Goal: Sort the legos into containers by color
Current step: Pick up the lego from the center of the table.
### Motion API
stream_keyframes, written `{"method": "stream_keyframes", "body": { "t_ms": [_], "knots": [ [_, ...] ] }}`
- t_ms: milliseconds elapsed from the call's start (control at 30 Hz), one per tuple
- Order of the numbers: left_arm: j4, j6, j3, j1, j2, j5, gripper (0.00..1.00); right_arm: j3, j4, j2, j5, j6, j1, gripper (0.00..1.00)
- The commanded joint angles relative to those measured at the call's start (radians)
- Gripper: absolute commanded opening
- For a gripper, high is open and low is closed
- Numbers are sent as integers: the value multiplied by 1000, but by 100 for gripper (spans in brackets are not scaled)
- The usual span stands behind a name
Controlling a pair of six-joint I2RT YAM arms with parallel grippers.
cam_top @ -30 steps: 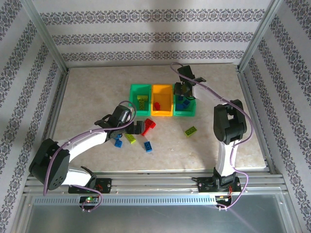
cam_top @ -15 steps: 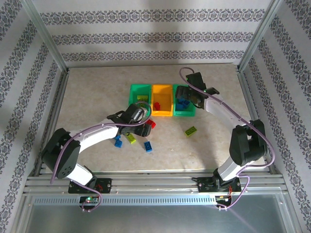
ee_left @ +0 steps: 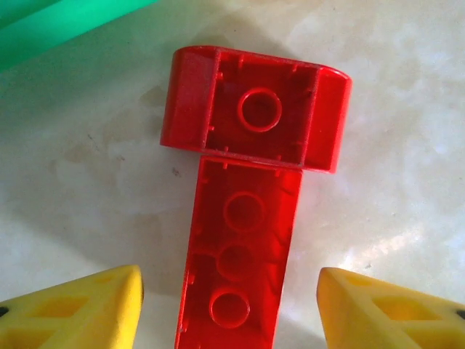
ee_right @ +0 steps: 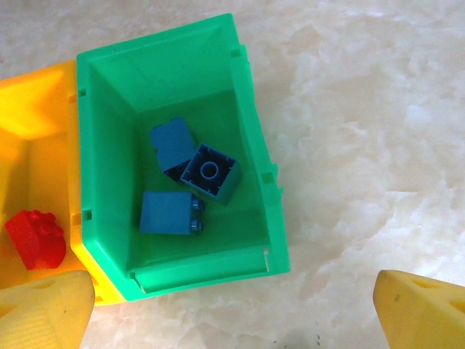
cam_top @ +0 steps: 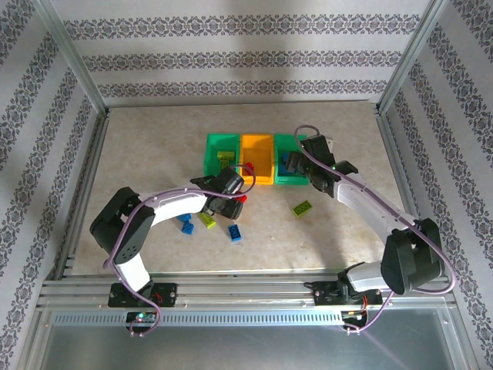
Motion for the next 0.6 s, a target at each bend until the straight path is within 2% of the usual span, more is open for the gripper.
{"method": "stream_keyframes", "body": {
  "t_ms": [0,233,433,567],
  "knots": [
    [-41,-7,38,-8,38,-29,61,-22,-2,-51,49,35,11,98],
    [-48,-17,55,-8,79,-39,50,-47,2,-88,68,52,12,98],
    [-56,-39,41,-8,60,-26,31,-59,1,-106,73,61,12,98],
    [-70,-54,31,-9,1,-30,29,-68,1,-122,70,68,13,98]
  ]
}}
